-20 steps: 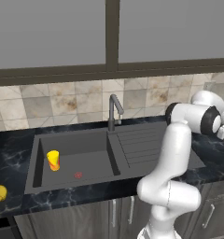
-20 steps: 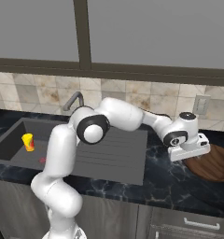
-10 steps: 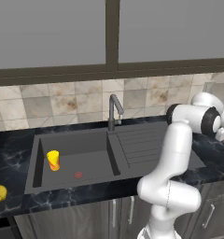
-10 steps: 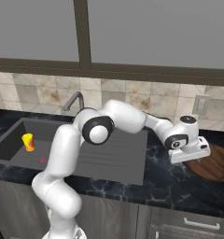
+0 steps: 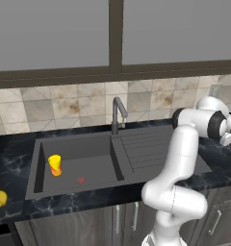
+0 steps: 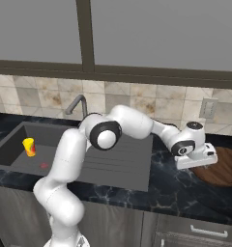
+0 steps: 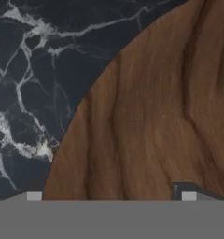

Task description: Remove the lemon and bell pepper from the sink. Then move the bowl and cup from the counter to the sink for washing.

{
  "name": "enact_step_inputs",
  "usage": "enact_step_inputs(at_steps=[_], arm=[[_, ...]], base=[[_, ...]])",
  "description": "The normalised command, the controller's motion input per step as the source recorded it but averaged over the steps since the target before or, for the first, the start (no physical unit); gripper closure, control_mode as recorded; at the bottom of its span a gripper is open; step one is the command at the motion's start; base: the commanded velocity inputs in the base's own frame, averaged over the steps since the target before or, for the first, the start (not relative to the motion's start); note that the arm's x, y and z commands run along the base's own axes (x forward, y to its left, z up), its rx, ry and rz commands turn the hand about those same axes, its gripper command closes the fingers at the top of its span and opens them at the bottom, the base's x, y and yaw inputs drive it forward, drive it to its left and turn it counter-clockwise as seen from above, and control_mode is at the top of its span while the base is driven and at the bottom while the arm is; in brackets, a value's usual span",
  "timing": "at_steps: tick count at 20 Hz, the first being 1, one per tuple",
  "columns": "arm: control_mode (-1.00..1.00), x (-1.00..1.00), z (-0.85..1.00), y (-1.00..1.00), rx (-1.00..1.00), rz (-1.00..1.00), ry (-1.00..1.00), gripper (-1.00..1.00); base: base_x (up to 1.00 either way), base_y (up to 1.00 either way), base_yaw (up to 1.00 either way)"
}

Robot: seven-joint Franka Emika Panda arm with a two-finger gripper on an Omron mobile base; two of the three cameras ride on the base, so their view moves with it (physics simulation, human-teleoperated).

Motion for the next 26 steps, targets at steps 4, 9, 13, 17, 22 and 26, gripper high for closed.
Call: enact_step_inputs(at_steps=[4, 9, 13, 17, 22, 26], arm=[[-1.0, 0.16, -0.12, -0.07, 0.0, -0.03, 0.0, -1.0], [-1.0, 0.1, -0.08, -0.11, 0.0, -0.04, 0.0, -1.0], [-1.0, 0.05, -0.04, -0.15, 0.0, -0.03, 0.02, 1.0], [-1.0, 0.01, -0.05, -0.19, 0.0, -0.04, 0.04, 1.0], [-1.0, 0.0, -0.03, -0.23, 0.0, -0.03, 0.02, 1.0], [-1.0, -0.05, 0.0, -0.23, 0.01, -0.01, 0.02, 1.0]], base=[[0.0, 0.0, 0.0], [0.0, 0.0, 0.0], [0.0, 0.0, 0.0], [0.0, 0.0, 0.0], [0.0, 0.0, 0.0], [0.0, 0.0, 0.0]])
